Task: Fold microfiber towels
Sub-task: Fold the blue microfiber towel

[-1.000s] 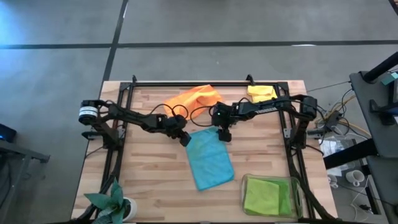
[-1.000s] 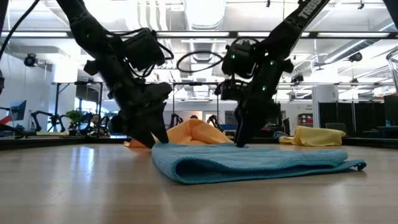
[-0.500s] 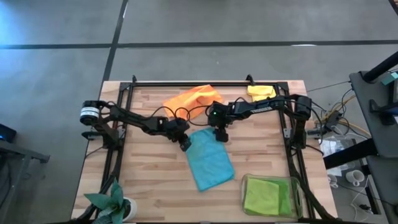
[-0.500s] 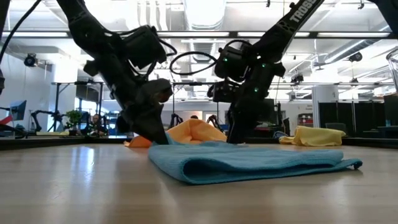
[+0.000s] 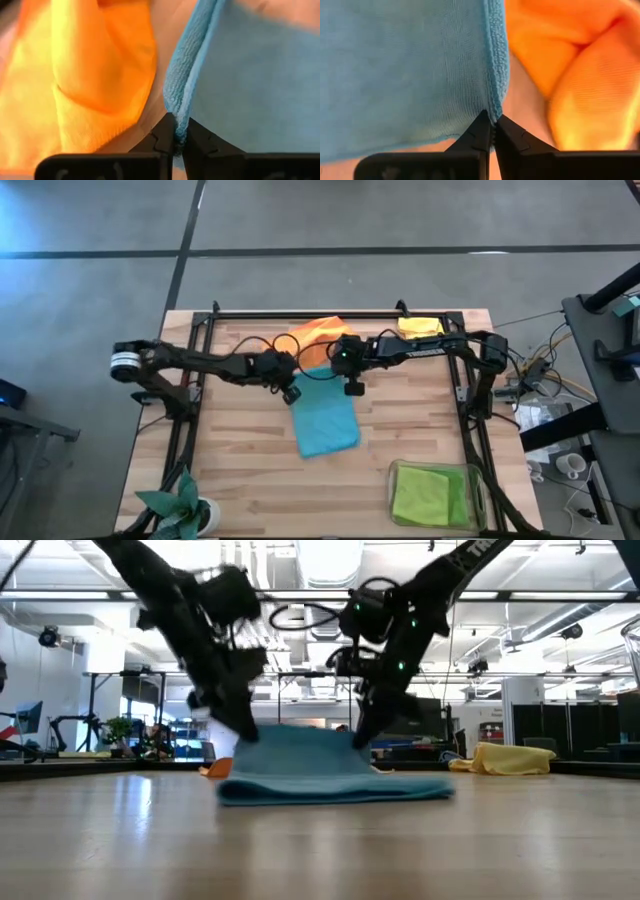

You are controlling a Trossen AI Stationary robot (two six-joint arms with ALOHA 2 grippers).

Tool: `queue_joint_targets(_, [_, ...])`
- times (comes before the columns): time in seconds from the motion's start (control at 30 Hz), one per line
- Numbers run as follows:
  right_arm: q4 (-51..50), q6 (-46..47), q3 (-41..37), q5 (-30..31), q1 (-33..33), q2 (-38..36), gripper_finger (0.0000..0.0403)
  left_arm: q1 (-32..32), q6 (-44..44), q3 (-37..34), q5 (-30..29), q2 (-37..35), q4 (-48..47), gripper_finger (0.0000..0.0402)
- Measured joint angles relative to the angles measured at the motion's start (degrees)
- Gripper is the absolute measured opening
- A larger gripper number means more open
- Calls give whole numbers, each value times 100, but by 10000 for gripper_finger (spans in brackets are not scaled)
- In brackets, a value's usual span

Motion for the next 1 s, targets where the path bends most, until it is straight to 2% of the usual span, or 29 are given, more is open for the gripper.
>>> queue_joint_targets(0.2, [-205, 66, 37, 131, 227, -555, 9, -423, 200, 2, -13, -748, -21, 8])
queue_joint_targets(0.33, [-328, 347, -162, 116, 575, -833, 9, -965, 243, -17, 7, -851, -76, 8])
queue_joint_targets(0.6, [-447, 922, -468, 112, 1523, -950, 9, -1836, 254, -26, 24, -464, -14, 8])
queue_joint_targets(0.83, [-325, 1583, -508, 114, 2076, -944, 9, -2181, 298, -26, 46, -169, -17, 8])
queue_joint_targets(1.0, [-310, 1846, -520, 114, 2289, -703, 9, -2264, 289, -26, 516, 76, 152, 8])
